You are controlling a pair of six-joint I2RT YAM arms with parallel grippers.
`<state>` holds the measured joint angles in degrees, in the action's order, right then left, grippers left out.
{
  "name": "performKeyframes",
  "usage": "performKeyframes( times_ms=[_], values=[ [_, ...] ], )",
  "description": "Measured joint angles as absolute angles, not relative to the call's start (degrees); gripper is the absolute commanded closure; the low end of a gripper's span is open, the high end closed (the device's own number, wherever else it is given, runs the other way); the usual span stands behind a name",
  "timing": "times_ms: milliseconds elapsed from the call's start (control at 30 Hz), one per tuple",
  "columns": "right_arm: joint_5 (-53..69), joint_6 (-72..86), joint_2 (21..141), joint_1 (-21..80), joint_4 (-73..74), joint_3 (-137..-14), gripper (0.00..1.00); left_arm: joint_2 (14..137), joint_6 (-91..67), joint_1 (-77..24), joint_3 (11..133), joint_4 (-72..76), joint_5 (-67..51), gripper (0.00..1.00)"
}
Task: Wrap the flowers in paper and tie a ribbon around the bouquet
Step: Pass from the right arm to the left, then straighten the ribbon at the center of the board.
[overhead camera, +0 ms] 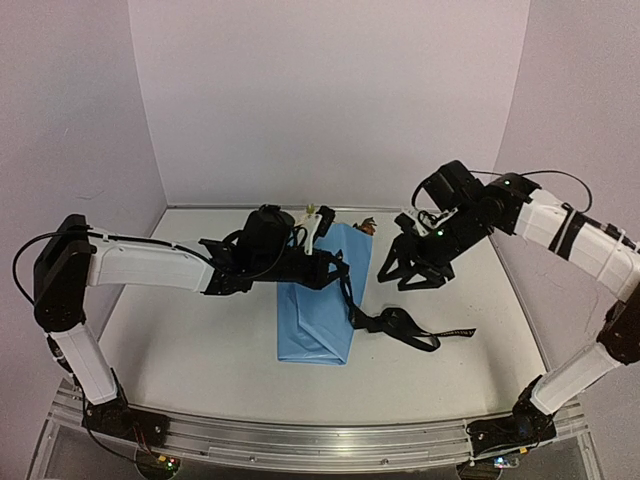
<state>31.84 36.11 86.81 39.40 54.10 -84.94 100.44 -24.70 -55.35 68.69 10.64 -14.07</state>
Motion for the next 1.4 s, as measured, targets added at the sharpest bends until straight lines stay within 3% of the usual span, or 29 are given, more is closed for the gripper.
performKeyframes(
  times_ms=[200, 367, 967, 1233, 1300, 1400],
  values=[
    [23.9, 28.3, 79.3, 34.1, 57.8, -72.5, 0.42, 98.3, -28.3, -54.8, 63.0, 10.9, -10.5, 1.00],
    [18.0, 21.5, 85.6, 31.2, 59.6, -67.7, 0.42, 96.5, -29.1, -54.8, 60.5, 10.9, -11.2, 1.00],
    [11.3, 16.1, 115.4, 27.3, 58.5, -85.1, 0.53, 94.5, -29.0, -54.8, 60.2, 10.4, -13.2, 1.00],
    [13.1, 19.7, 120.5, 26.7, 58.1, -86.9, 0.66, 94.5, -29.1, -54.8, 60.2, 10.4, -13.4, 1.00],
    [13.8, 20.6, 121.0, 26.7, 58.0, -86.9, 0.74, 94.5, -29.1, -54.8, 60.2, 10.4, -13.4, 1.00],
    [15.1, 22.0, 121.7, 26.7, 58.0, -86.9, 0.93, 94.5, -29.3, -54.8, 60.2, 10.4, -13.3, 1.00]
  ],
)
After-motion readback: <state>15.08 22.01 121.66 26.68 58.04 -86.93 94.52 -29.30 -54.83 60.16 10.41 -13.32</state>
